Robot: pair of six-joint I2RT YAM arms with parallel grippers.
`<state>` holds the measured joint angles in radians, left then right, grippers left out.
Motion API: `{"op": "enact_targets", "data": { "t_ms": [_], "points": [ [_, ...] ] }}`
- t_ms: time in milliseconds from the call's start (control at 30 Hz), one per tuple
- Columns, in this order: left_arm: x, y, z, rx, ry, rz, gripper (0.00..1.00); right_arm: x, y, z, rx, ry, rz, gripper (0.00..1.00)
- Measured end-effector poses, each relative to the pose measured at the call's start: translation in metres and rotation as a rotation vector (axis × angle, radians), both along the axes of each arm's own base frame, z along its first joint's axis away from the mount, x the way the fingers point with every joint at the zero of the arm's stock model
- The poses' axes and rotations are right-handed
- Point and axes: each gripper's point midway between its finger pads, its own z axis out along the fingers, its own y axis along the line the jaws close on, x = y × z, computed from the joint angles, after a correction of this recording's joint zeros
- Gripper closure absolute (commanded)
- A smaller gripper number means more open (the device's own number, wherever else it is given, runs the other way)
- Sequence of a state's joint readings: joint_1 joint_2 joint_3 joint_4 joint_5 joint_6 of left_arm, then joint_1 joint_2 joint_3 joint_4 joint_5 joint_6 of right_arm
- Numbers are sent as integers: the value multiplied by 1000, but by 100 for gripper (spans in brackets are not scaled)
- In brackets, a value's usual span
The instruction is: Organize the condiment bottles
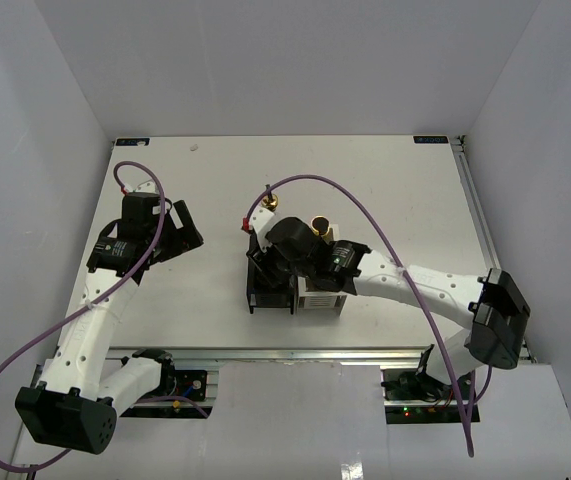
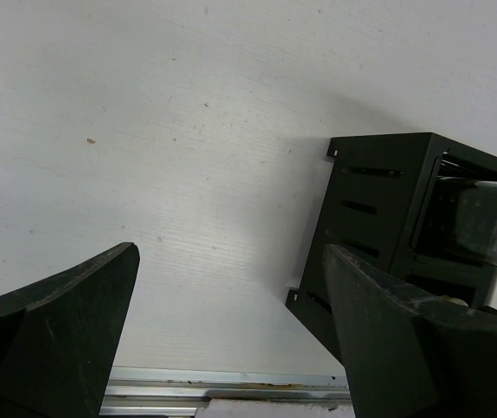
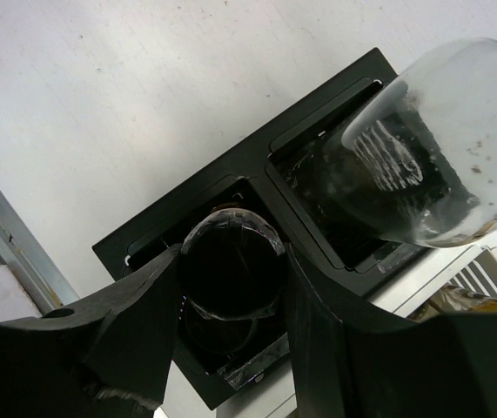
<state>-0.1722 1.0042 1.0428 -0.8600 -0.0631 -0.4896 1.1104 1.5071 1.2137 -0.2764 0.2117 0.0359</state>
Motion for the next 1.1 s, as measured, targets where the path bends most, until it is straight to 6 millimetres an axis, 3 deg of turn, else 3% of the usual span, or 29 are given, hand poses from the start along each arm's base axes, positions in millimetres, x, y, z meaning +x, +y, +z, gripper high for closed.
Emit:
{"op": "enact_targets", "data": {
  "t_ms": [167, 467, 633, 767, 833, 900, 967, 1100],
  "points": [
    [0, 0, 0, 0, -1, 0, 2, -1, -1, -5, -31, -12, 2, 33],
    [1, 0, 1, -1, -6, 0, 2, 2, -1, -8, -53, -20, -9, 30],
    [1, -3, 1, -7, -5, -17, 2, 3, 4, 10, -36, -32, -8, 30],
    [-1, -9, 3, -22, -1, -56, 2, 1, 13, 42, 14, -51, 6, 26],
    [1, -16, 15, -41, -22, -99, 2, -3, 12, 57, 42, -58, 18, 18],
    [4, -23, 35, -62, -67, -141, 2, -10, 4, 71, 60, -62, 25, 4],
    [7, -31, 60, -89, -125, -185, 2, -15, -8, 90, 91, -76, 15, 9],
    [5, -54, 112, -177, -266, -309, 2, -16, -48, 137, 176, -138, -87, 10]
  ]
}}
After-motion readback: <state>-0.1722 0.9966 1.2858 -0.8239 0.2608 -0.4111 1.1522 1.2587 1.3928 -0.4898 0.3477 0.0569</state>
